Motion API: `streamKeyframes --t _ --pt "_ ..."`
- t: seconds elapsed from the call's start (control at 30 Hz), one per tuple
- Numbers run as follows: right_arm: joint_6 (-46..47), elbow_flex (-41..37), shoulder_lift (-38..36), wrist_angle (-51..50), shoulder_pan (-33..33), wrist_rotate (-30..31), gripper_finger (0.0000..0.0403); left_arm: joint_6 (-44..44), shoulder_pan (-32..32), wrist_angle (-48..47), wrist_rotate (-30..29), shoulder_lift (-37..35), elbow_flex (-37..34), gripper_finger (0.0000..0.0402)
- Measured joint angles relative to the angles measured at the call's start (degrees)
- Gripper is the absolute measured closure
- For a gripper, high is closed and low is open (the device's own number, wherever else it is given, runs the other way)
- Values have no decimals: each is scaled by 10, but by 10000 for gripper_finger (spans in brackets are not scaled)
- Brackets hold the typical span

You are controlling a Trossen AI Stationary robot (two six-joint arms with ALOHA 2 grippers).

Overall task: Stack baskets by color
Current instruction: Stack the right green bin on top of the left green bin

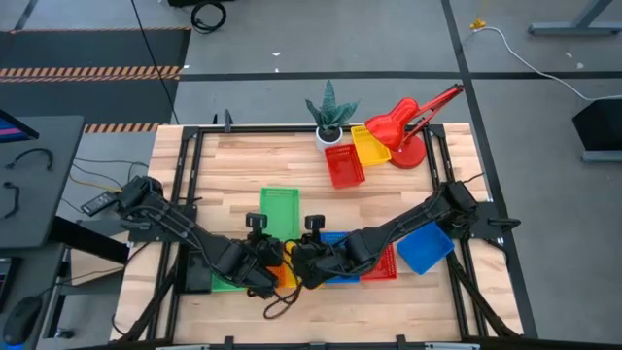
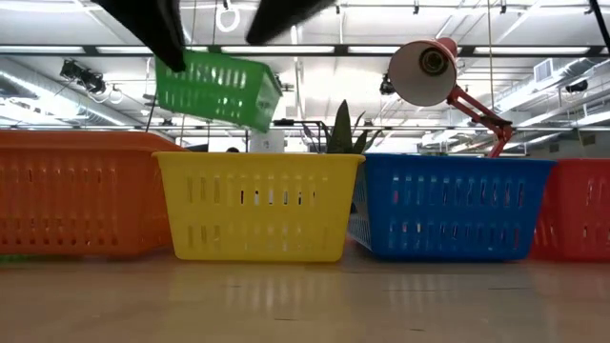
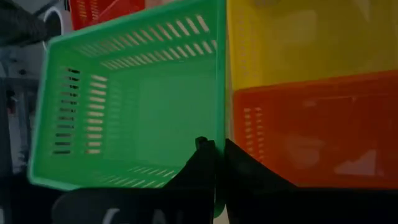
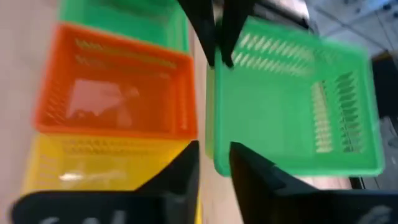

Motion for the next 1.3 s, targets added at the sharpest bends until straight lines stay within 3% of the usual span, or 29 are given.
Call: streamKeyframes --t 0.13,0.23,0.43,0.53,0.67,0.83,1.07,1.3 --pt "-14 1 -9 46 33 7 256 -74 -36 -69 0 0 -1 389" --pt "-10 -5 -9 63 65 51 240 -163 -84 -128 4 0 5 389" --pt "37 -56 -8 91 133 180 245 -308 -210 -171 151 0 7 389" --pt "73 -76 -7 101 157 224 249 -377 -272 -166 181 0 7 389" --pt "85 -92 -7 131 174 258 251 -449 -330 -144 165 0 -5 389" --pt "83 -94 -7 145 180 259 251 -465 -364 -87 64 0 -49 389" --pt "80 -94 -6 143 180 259 251 -444 -361 4 63 0 -127 382" --pt "82 -94 -6 143 180 259 251 -457 -361 42 74 0 -139 382"
